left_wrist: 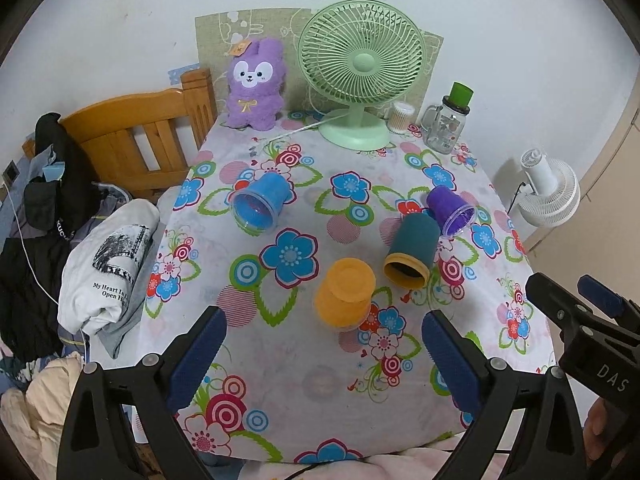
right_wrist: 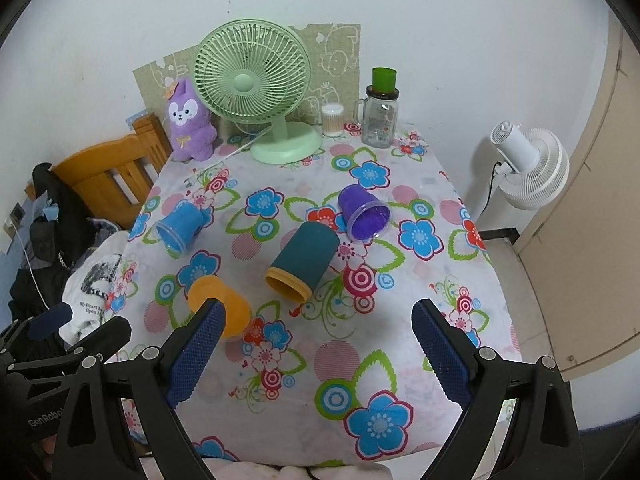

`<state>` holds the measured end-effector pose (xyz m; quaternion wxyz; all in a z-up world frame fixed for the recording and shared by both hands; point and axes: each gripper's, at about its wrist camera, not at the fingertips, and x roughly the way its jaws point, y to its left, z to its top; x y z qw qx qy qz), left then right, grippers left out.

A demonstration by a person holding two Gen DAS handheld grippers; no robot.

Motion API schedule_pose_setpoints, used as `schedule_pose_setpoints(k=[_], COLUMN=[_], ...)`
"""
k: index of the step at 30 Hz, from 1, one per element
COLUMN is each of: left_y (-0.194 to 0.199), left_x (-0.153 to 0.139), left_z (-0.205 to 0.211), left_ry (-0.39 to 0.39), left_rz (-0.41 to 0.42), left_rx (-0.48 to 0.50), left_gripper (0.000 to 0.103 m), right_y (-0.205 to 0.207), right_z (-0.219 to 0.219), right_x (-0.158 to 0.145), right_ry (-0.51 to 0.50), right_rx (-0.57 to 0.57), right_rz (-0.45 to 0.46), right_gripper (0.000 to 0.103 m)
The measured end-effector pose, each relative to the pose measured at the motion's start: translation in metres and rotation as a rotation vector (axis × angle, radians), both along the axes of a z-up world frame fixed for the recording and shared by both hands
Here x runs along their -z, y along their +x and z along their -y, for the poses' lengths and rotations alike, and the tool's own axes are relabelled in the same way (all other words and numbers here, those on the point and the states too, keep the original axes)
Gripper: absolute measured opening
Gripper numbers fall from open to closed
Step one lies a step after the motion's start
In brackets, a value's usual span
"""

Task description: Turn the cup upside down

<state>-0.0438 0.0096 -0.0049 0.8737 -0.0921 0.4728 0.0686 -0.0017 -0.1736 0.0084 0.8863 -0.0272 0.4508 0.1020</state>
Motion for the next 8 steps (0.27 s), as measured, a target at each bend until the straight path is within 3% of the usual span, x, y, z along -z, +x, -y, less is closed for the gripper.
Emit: schedule_pose_setpoints(k=[8], left_y=[0.0012], left_x=[0.0023], left_z=[0.001], left_ry=[-0.004], left_rz=[-0.001], left_rx=[0.003], left_gripper=[0.1], right_y=[-0.0004], right_z=[0.0009], right_x=[0.001], right_ry=[-0.006], right_rx=[0.007], right_rz=[-0.003], right_gripper=[0.096])
